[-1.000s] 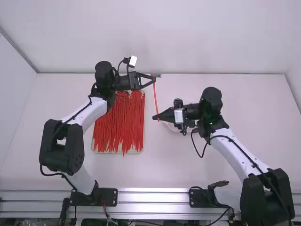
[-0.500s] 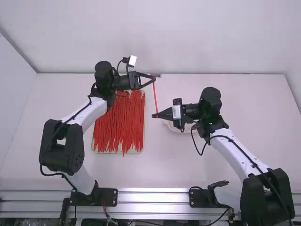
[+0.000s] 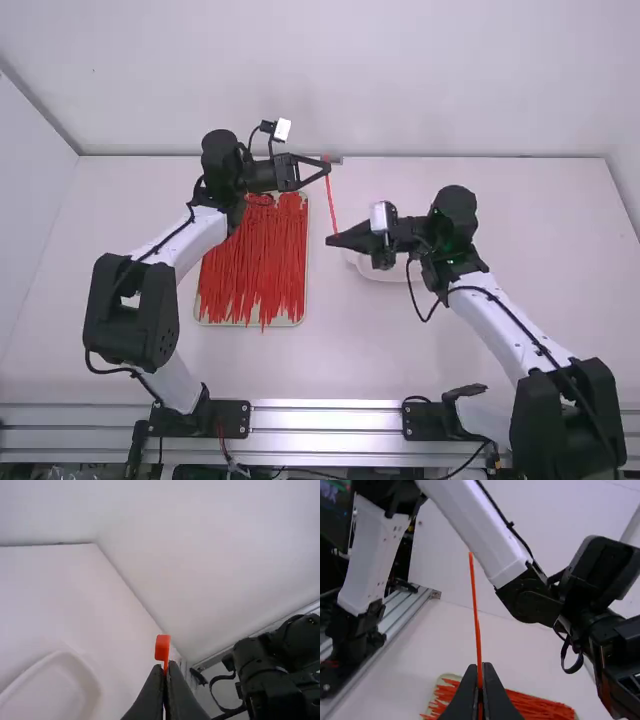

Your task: Fasten the cable tie

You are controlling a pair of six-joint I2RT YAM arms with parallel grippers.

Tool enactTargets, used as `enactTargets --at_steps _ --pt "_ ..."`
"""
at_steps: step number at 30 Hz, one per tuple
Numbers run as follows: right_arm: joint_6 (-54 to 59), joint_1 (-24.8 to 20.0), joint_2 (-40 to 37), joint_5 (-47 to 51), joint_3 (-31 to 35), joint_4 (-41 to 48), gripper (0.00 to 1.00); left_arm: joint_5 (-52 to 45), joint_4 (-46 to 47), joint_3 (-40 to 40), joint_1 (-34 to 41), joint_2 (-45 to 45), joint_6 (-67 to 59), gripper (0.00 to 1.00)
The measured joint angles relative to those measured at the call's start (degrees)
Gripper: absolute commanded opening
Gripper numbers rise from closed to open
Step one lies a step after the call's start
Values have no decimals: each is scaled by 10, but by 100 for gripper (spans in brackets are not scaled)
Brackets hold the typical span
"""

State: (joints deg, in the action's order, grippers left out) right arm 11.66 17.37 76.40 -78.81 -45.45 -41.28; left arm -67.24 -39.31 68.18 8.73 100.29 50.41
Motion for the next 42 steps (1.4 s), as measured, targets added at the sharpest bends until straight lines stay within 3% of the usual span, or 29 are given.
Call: enactTargets --at_steps 9,14,21,33,42 --pt "-203 16 0 75 0 -111 0 2 0 0 -1 0 -10 2" --pt "-326 18 0 118 0 -121 0 9 -10 0 -3 0 -26 1" --pt "-454 41 0 159 0 -118 0 -2 -109 0 -3 0 -97 1" --pt "-583 43 0 179 0 -116 0 -21 -203 0 -3 0 -199 1" --pt "-630 73 0 179 0 -82 0 -118 -286 0 -4 0 -308 1"
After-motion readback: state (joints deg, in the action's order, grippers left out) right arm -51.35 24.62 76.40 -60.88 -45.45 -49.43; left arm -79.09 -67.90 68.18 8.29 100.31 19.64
